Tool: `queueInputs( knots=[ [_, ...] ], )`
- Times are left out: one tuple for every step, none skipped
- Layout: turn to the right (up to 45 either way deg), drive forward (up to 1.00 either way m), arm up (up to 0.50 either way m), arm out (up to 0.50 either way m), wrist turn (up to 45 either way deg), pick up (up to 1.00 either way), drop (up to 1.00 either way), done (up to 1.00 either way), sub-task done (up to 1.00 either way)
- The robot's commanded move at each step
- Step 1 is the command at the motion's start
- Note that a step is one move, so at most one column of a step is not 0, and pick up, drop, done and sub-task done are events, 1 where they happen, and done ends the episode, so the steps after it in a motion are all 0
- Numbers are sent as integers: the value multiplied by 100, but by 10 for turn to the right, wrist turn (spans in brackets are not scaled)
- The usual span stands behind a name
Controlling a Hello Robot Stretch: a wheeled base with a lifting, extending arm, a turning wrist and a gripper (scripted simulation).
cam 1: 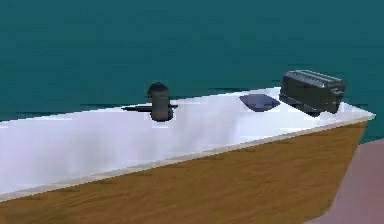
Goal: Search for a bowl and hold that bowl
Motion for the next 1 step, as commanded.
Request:
queueInputs(
  knots=[
    [450,0,0,0,0,0,0,0,0]
  ],
)
